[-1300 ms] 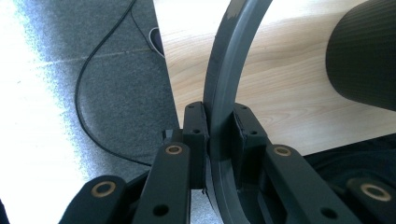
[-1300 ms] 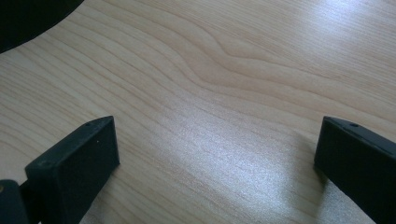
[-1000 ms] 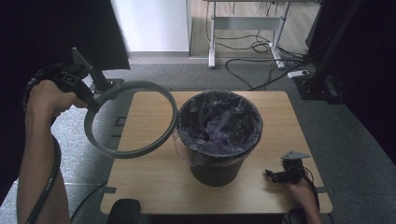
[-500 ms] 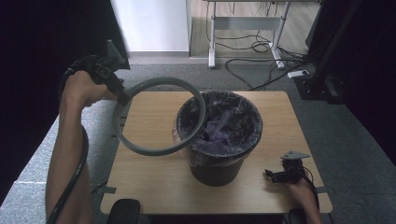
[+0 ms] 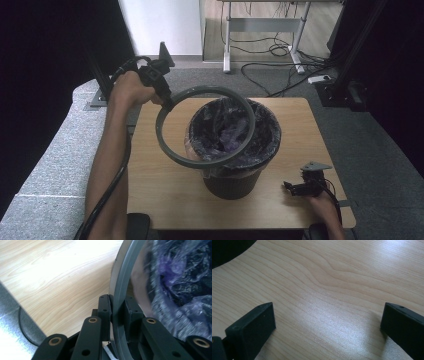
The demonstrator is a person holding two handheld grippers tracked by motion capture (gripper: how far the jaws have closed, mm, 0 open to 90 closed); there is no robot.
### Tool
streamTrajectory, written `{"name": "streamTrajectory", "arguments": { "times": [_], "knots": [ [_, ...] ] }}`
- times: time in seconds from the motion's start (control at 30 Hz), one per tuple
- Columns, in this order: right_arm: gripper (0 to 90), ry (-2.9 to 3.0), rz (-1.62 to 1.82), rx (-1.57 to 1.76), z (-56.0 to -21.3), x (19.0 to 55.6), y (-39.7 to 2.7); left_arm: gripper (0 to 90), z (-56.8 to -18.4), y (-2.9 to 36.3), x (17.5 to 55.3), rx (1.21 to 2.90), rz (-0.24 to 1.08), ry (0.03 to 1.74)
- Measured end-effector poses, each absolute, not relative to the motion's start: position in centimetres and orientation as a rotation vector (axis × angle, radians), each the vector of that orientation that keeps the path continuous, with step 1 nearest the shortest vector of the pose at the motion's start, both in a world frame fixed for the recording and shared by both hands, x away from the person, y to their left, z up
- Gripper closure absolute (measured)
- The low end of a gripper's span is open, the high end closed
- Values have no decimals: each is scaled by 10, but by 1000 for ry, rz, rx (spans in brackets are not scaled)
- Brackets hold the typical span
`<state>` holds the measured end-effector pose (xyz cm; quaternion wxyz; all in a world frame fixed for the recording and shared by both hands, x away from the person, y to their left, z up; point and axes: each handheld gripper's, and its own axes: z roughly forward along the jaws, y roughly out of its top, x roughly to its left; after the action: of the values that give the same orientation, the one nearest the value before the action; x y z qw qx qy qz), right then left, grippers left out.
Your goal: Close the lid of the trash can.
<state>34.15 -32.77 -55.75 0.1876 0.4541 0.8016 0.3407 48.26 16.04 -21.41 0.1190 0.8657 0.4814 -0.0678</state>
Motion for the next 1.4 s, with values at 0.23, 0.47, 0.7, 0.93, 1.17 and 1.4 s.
{"name": "streamTrajectory", "arguments": {
  "times": [0.23, 0.47, 0.7, 0.93, 1.17, 1.4],
  "knots": [
    [0, 2257, 958, 1276, -557, 342, -328, 775, -221, 122, 490, 2584, -207, 1356],
    [0, 2258, 958, 1277, -557, 342, -328, 770, -226, 92, 497, 2617, -182, 1322],
    [0, 2257, 959, 1276, -557, 342, -328, 770, -233, 74, 503, 2634, -156, 1319],
    [0, 2258, 959, 1277, -557, 341, -328, 747, -242, 70, 503, 2674, -93, 1332],
    [0, 2258, 958, 1277, -557, 342, -328, 605, -233, 77, 498, 2637, -60, 1303],
    [0, 2257, 959, 1279, -557, 342, -328, 761, -228, 73, 490, 2652, -4, 1269]
  ]
}}
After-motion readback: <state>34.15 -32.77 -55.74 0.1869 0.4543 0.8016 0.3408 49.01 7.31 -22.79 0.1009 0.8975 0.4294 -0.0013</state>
